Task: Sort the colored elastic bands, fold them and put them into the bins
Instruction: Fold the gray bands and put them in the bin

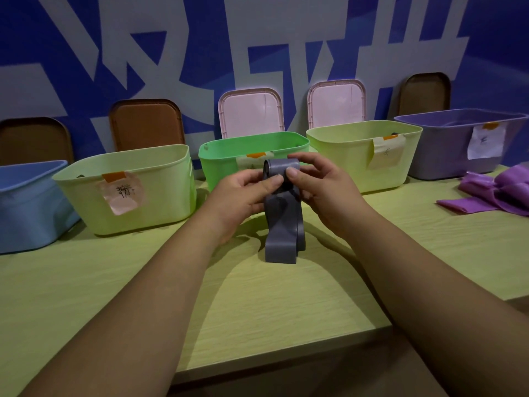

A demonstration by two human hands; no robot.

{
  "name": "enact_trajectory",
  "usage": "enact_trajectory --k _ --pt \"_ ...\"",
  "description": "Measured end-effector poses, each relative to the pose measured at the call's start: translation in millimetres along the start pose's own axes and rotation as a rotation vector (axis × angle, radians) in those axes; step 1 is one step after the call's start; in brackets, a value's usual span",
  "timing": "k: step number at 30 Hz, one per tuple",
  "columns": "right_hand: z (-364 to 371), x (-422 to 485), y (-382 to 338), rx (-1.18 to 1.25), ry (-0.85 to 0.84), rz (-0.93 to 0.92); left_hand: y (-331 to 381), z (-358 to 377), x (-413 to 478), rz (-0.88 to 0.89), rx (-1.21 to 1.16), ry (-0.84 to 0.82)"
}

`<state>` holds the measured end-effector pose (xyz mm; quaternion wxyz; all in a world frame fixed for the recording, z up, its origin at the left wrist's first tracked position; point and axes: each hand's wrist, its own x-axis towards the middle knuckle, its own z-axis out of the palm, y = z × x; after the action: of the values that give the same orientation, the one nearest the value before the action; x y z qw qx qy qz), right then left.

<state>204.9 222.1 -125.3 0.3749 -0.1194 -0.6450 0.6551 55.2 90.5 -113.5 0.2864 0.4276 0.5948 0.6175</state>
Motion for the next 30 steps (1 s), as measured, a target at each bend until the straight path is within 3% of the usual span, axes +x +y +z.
enact_trajectory --k 12,17,30 --pt "0.1 1.6 0.6 0.116 -0.069 0.017 -2.5 -6.8 2.4 0.068 -0.020 0.035" --pt "6.9 -0.7 -1.7 0.046 -0.001 0.047 -3.1 -4.9 2.9 0.105 -0.025 0.042" --pt "-2.1 -1.0 -1.6 0.129 -0.031 0.035 4.2 2.0 -5.1 -0.023 -0.072 0.015"
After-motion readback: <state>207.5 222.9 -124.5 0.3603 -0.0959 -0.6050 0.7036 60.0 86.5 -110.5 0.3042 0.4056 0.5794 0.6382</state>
